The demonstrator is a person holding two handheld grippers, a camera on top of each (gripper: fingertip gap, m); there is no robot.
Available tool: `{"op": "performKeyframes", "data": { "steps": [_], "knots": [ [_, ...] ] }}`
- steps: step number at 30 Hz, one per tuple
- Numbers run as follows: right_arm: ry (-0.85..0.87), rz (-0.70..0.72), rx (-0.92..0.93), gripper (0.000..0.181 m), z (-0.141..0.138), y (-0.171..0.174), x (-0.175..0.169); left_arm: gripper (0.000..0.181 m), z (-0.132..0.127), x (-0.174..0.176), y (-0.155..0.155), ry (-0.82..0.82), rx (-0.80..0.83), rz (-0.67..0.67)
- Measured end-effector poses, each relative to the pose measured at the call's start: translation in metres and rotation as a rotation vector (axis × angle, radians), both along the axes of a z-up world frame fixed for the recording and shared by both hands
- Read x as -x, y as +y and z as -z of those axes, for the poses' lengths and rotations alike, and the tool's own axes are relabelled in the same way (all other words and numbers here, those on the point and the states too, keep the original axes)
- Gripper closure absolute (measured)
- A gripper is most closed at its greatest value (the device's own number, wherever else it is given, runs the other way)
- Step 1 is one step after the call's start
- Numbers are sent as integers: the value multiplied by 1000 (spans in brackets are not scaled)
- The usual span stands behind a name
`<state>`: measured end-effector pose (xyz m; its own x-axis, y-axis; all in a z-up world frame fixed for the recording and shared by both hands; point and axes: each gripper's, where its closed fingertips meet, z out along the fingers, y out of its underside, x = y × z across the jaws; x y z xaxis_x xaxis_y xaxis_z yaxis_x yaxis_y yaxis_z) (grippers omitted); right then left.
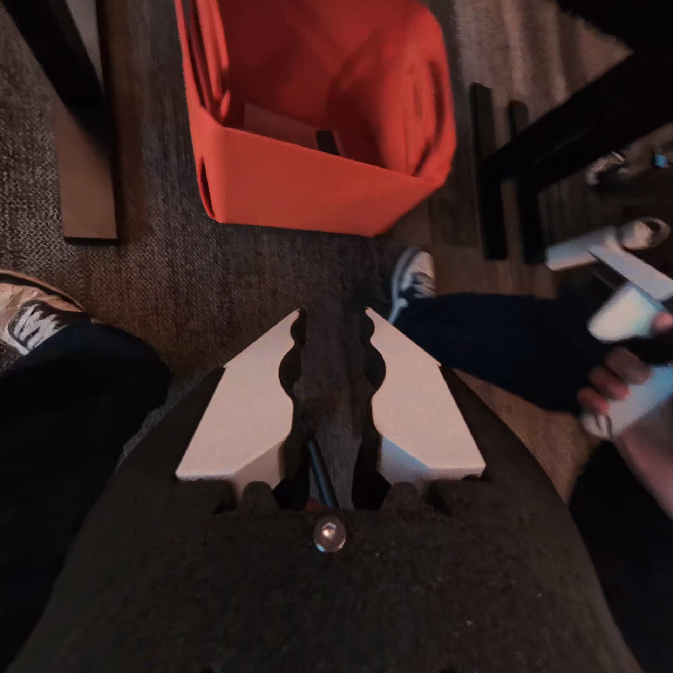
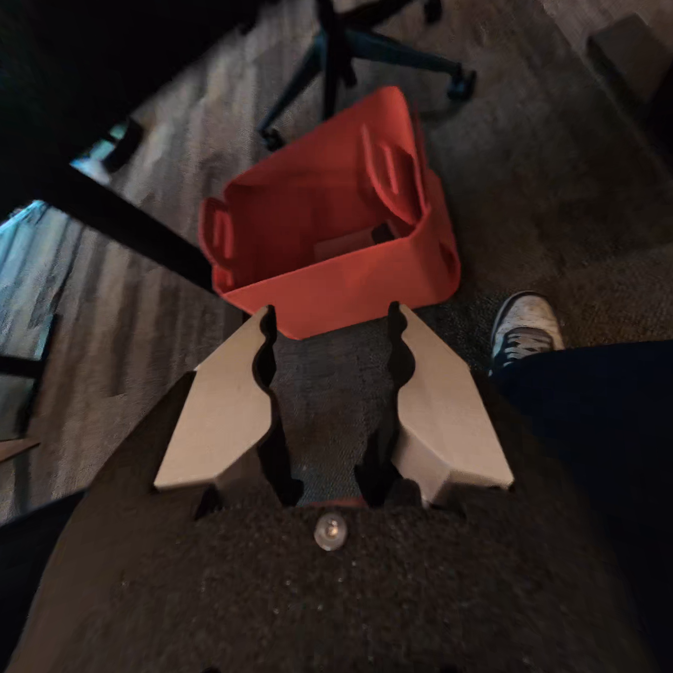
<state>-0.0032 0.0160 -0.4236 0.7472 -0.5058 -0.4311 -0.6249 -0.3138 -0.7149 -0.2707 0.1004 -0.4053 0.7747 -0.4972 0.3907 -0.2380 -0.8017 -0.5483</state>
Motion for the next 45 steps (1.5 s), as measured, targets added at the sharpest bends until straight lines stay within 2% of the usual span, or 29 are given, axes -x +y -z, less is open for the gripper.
{"op": "performKeyframes", "data": {
  "steps": [4, 6, 8, 10, 12, 15, 16, 18, 19, 22, 26, 34, 38, 41, 45],
  "knots": [
    [-37, 73, 14, 125, 81, 63, -67, 144, 116, -39, 96, -26, 129, -136],
    [-51, 29, 57, 122, 117, 98, -94, 137, 150, -60, 141, -146, 235, -233],
    [-97, -3, 132, 123, 151, 123, -121, 135, 165, -74, 191, -178, 199, -276],
    [-110, -45, 183, 124, 181, 145, -140, 129, 183, -82, 230, -74, 126, -237],
    [-107, -83, 203, 124, 202, 166, -152, 126, 204, -93, 252, 63, 94, -150],
    [-69, -171, 273, 140, 227, 184, -150, 127, 228, -108, 269, 219, 65, -37],
    [-52, -163, 278, 145, 228, 185, -152, 138, 233, -107, 272, 280, 57, -20],
    [15, -117, 306, 169, 230, 178, -155, 170, 232, -107, 274, 307, 50, 15],
    [39, -97, 317, 173, 231, 173, -155, 175, 229, -104, 275, 301, 47, 0],
    [-50, -123, 375, 175, 228, 153, -148, 178, 229, -86, 262, 287, 106, -24],
    [-95, -193, 467, 174, 220, 111, -114, 179, 225, -44, 218, 295, 116, 3],
    [-129, -294, 597, 174, 220, -20, -20, 179, 224, 65, 58, 388, 194, 50],
    [-169, -302, 612, 174, 220, -57, 8, 178, 232, 107, -11, 478, 231, 92],
    [-185, -288, 623, 174, 219, -63, 15, 178, 238, 120, -35, 535, 242, 78],
    [-260, -219, 636, 166, 212, -68, 4, 170, 233, 118, -39, 529, 211, 26]
  ]
}}
